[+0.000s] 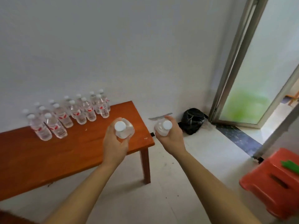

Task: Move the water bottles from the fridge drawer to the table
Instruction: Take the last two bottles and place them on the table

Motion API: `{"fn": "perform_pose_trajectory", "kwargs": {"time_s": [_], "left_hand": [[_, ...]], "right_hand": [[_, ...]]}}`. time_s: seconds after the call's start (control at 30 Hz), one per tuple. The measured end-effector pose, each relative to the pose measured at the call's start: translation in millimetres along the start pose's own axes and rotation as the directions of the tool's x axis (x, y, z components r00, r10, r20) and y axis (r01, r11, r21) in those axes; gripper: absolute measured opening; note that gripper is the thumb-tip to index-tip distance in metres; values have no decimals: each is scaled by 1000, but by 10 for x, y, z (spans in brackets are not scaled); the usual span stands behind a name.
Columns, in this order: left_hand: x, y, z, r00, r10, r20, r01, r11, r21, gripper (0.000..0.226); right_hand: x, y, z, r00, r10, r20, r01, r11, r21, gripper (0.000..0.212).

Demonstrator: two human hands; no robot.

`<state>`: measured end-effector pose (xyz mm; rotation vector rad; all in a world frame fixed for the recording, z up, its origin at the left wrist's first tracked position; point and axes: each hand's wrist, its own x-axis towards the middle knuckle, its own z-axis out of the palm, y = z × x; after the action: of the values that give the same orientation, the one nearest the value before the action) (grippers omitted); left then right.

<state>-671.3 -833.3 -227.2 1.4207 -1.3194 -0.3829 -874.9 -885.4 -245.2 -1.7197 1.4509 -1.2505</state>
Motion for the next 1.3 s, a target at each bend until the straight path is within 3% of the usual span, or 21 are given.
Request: {"fn": "perform_pose_trajectory", "kwargs": {"time_s": [0.23, 0.47, 0.9, 1.1, 1.3], "left_hand": [[637, -873, -1049, 987, -79, -137, 100, 983, 155, 70], [1250, -1602, -1337, 959, -171, -227, 211, 964, 163, 72], [3061, -2837, -1536, 941, -286, -182, 327, 908, 264, 70], [3424, -3382, -1741, 924, -358, -138, 383, 875, 295, 74], [3801, -4008, -1871, 896, -444, -4, 416, 837, 356, 75]], "right_hand": [[531, -476, 1501, 981, -74, 182, 74, 997, 8, 69], [1125, -469, 2599, 952, -69, 298, 59, 997, 42, 74], [2840, -500, 4065, 888, -43, 459, 16, 998, 62, 46], [3084, -479, 4663, 864, 26, 502, -33, 999, 5, 47], [3086, -304, 5131, 876, 176, 448, -133, 983, -125, 49]]}}
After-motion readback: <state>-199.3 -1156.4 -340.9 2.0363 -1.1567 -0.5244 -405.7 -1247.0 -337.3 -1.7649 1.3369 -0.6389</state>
